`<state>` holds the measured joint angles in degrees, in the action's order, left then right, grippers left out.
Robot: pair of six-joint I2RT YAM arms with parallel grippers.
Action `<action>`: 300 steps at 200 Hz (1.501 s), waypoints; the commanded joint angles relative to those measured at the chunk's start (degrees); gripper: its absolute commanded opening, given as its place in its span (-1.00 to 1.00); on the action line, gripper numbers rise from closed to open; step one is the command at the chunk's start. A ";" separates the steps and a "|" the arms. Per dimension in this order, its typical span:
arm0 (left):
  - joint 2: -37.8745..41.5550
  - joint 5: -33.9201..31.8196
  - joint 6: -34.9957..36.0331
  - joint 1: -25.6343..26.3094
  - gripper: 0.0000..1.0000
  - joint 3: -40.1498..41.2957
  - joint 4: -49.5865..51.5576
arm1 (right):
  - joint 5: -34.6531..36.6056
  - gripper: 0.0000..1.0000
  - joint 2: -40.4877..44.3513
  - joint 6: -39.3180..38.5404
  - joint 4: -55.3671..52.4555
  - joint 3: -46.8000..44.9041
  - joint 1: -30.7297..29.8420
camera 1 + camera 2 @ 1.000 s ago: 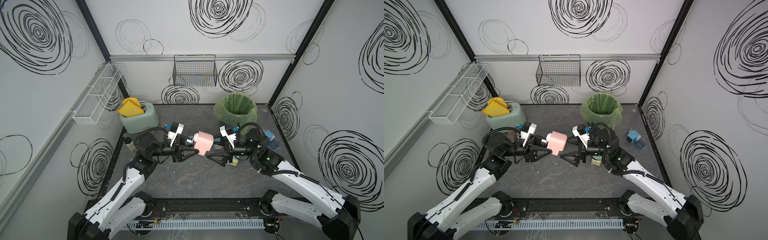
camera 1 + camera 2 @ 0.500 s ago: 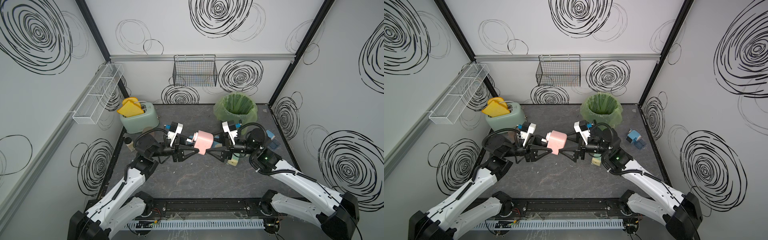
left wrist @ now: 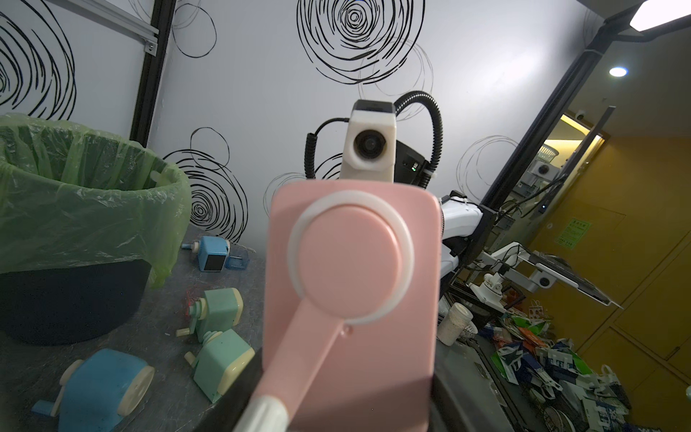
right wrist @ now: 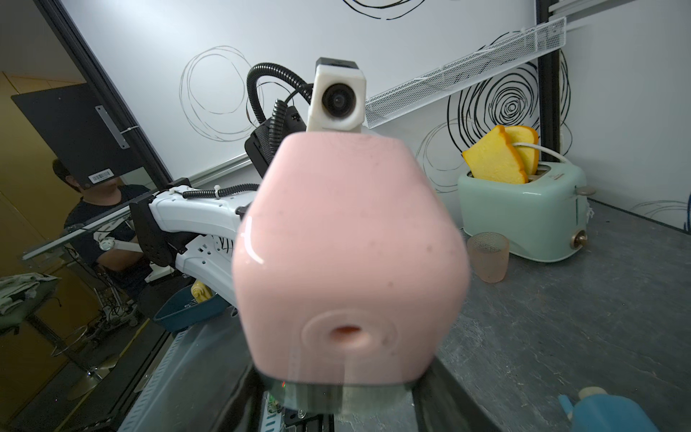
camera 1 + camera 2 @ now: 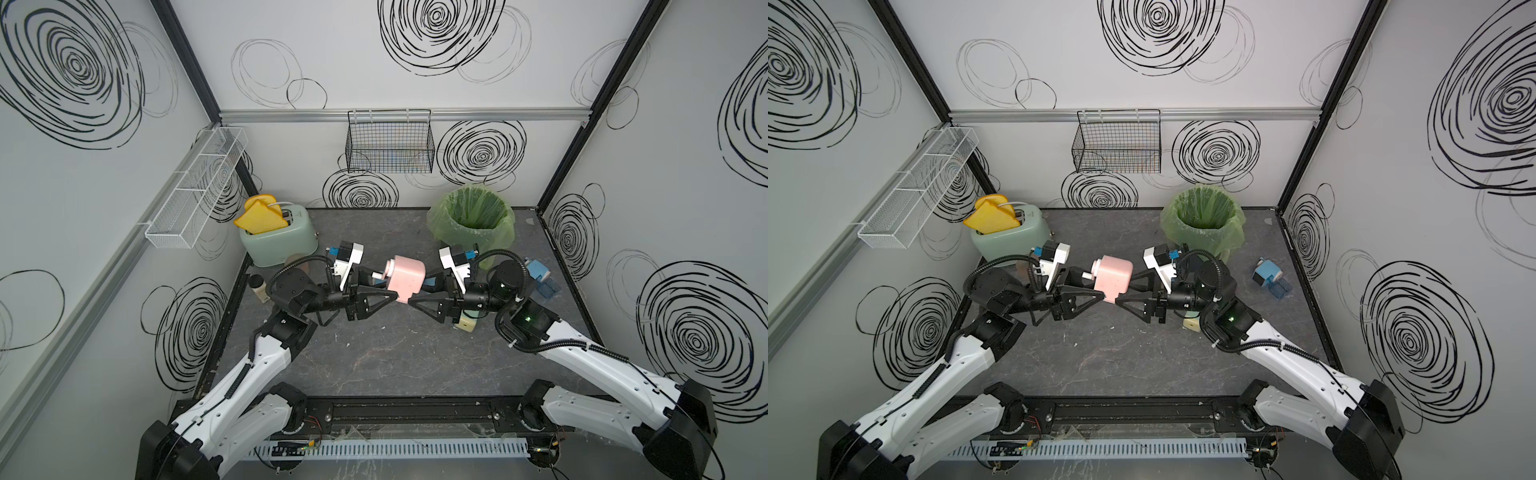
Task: Take out the pencil sharpener tray and clean the shavings
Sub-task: Open the container of the pencil sharpener, then pour the shavings into the trash bin.
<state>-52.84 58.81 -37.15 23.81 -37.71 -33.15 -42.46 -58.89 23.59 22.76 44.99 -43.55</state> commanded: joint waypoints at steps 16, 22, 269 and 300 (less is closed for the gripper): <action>0.09 0.34 -0.56 -0.62 -0.74 -0.16 -4.87 | -0.11 0.11 2.39 0.20 1.09 -2.08 2.70; 0.03 0.36 -0.56 -0.63 -0.74 -0.17 -4.88 | -0.46 0.09 2.70 0.50 1.22 -2.40 3.41; -2.53 -10.16 6.05 -2.99 -0.76 -4.09 3.83 | -12.53 0.00 -3.28 24.20 -3.46 6.25 43.41; -2.18 -10.58 5.68 -2.11 -0.76 -3.24 2.92 | -13.81 0.01 -7.33 38.91 8.58 4.52 45.87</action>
<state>-56.53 48.82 -31.70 20.88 -41.56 -25.43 -54.15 -64.23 48.18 20.29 49.98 1.43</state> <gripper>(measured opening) 0.584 0.545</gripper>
